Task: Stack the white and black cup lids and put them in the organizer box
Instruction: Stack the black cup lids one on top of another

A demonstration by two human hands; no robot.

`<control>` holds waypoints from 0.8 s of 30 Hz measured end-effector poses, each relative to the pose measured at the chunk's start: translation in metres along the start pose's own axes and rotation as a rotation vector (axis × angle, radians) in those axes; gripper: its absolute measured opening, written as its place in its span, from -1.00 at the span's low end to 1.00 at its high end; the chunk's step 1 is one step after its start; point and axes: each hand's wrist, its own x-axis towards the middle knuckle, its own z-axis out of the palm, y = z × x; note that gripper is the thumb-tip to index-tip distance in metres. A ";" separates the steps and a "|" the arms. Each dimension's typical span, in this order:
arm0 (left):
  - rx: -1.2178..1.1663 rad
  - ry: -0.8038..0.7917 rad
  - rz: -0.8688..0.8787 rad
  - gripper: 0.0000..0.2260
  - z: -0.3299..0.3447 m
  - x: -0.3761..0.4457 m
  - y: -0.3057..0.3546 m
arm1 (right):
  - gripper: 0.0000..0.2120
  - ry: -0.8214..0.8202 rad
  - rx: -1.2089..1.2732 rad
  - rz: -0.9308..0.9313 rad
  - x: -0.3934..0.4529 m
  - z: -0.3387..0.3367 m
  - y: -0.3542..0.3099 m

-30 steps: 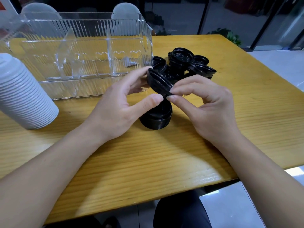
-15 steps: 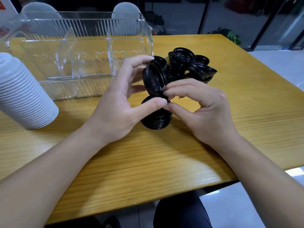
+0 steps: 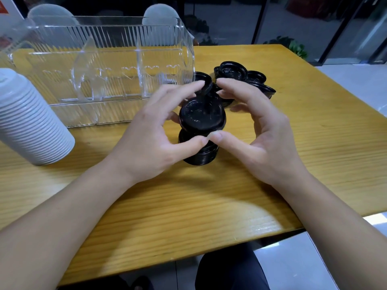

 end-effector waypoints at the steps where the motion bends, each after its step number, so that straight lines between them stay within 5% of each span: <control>1: 0.006 0.002 -0.004 -0.27 0.001 0.000 0.000 | -0.32 -0.009 -0.002 -0.003 0.000 0.001 0.000; 11: -0.004 -0.005 -0.036 -0.32 0.003 -0.002 0.001 | -0.31 -0.049 0.025 0.060 -0.002 0.004 0.008; 19: -0.083 -0.283 -0.232 0.18 -0.004 0.001 -0.010 | -0.45 -0.016 0.031 0.142 -0.001 0.004 0.011; 24: -0.015 -0.330 -0.257 0.22 -0.001 0.000 -0.007 | -0.45 -0.093 0.022 0.169 -0.002 0.006 0.010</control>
